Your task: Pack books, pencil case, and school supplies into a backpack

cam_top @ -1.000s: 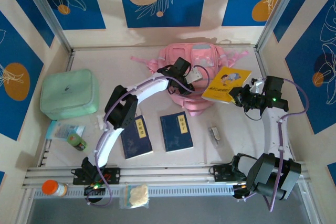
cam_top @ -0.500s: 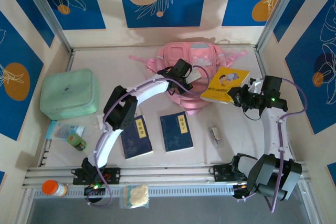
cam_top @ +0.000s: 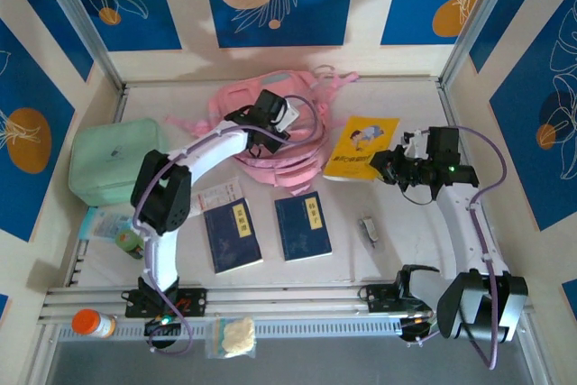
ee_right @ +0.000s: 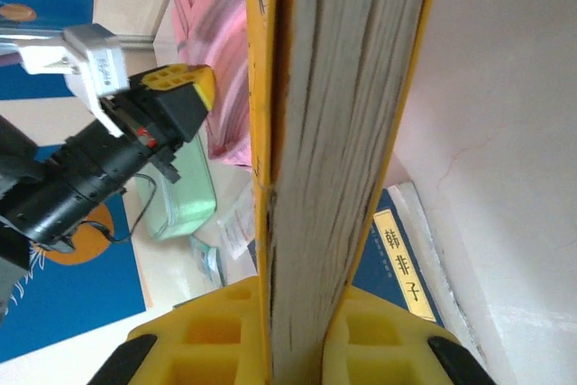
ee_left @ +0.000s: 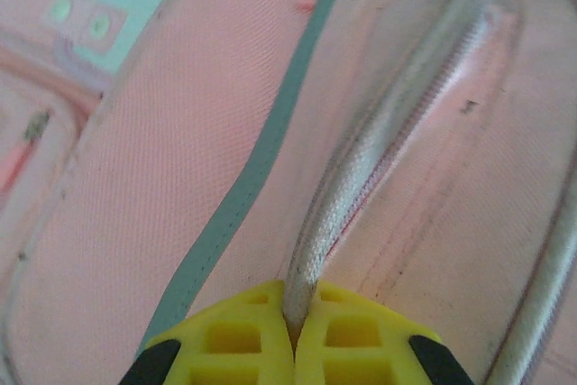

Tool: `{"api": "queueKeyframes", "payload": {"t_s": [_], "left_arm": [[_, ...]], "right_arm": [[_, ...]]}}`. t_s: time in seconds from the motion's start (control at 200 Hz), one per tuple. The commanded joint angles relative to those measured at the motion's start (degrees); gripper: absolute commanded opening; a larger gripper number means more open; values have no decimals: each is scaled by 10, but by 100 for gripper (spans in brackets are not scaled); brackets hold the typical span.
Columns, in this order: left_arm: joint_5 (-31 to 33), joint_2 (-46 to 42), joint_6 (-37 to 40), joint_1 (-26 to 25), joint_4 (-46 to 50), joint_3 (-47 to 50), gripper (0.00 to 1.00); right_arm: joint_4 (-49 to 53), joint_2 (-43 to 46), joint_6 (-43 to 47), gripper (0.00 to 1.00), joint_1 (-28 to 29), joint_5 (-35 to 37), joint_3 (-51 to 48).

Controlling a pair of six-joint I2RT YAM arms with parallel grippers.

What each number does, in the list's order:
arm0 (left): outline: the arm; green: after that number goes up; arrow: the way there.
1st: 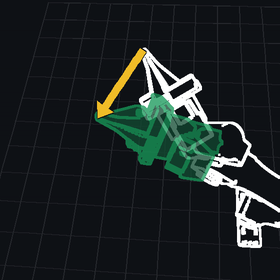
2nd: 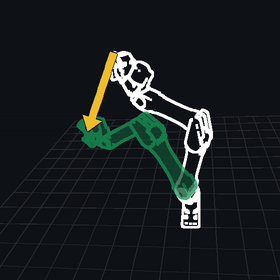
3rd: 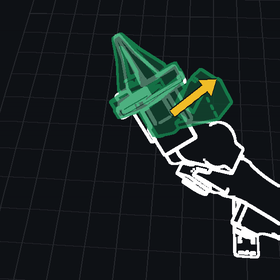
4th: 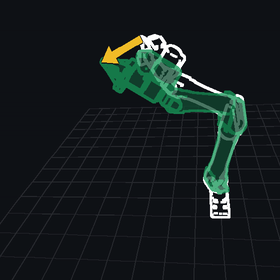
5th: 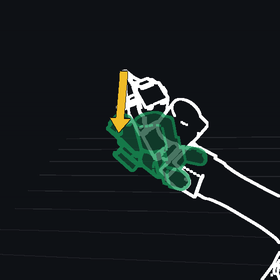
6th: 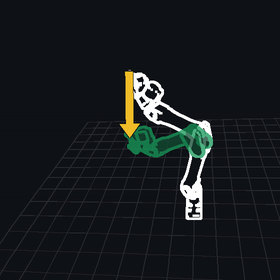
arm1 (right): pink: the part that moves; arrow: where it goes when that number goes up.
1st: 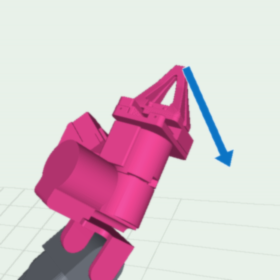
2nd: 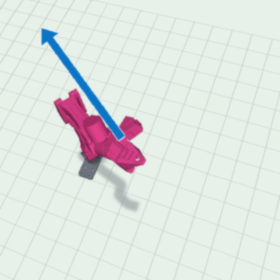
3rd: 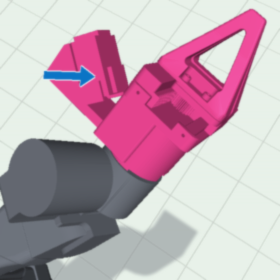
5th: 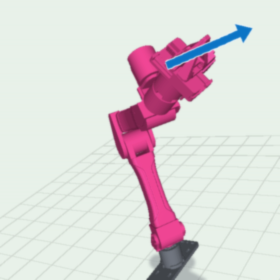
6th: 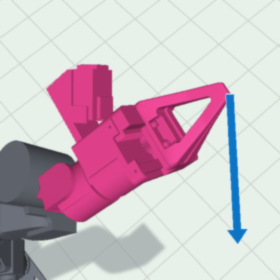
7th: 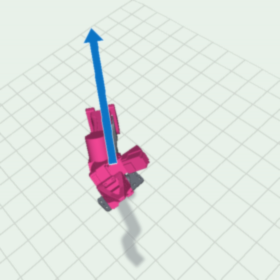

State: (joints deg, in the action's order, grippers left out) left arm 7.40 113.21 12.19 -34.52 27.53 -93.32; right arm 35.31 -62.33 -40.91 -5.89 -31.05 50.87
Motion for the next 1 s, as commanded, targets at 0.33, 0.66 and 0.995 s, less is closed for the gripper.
{"api": "queueKeyframes", "payload": {"t_s": [0.33, 0.66, 0.995], "left_arm": [[-75, -96, 49, 46, 45, -74, 0], [-159, -154, 72, 87, 52, -65, 0], [-226, -153, 53, 92, 30, -66, 0]], "right_arm": [[-13, 32, 24, 0, 55, -32, -14], [-194, -114, -26, 0, 176, -32, 4], [-355, -328, -43, 0, 268, 33, 125]]}}
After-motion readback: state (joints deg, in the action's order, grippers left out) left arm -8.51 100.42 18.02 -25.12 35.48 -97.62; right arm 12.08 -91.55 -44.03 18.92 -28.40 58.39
